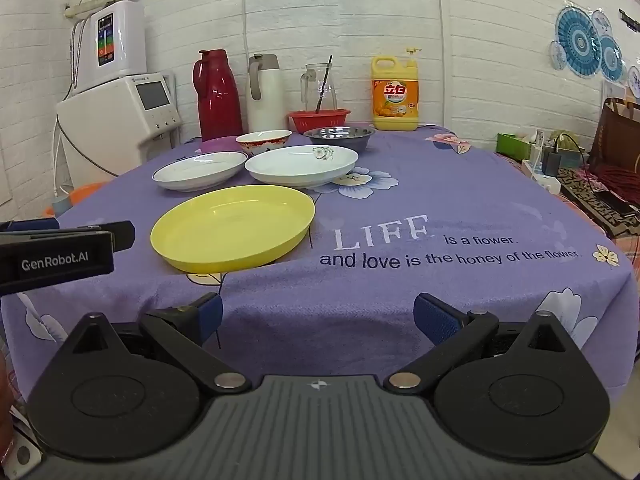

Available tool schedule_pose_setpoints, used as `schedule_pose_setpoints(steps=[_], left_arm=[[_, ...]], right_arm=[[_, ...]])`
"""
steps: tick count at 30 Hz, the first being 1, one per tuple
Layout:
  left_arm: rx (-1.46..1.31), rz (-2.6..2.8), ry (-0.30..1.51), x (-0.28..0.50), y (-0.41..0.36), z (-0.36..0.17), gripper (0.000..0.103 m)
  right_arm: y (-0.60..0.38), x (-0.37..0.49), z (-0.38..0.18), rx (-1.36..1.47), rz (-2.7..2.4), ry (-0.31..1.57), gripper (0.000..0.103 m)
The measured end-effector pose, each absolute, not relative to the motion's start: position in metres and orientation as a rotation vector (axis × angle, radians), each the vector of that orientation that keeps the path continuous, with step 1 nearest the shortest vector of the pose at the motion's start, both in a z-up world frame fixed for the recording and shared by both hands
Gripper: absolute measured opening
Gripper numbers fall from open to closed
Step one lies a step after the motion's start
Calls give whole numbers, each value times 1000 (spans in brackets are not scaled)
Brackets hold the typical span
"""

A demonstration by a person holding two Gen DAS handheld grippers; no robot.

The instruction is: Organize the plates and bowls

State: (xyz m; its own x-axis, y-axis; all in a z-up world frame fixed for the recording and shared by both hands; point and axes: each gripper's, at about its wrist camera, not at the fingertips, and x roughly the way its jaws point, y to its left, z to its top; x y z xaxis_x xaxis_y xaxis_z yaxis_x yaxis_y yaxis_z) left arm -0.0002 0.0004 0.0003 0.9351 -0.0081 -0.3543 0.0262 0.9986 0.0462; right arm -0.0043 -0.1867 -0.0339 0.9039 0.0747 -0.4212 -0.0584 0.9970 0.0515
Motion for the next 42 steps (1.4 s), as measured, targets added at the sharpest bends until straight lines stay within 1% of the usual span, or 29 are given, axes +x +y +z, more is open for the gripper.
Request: schedule_pose_setpoints(steps=[14, 42], left_arm=[[60, -17, 373, 3, -3, -8, 80], [62, -28, 387, 2, -2, -9, 80]], right_arm=[[-190, -3, -35, 73, 68, 453, 103], [-187, -2, -40, 79, 97, 480, 103]])
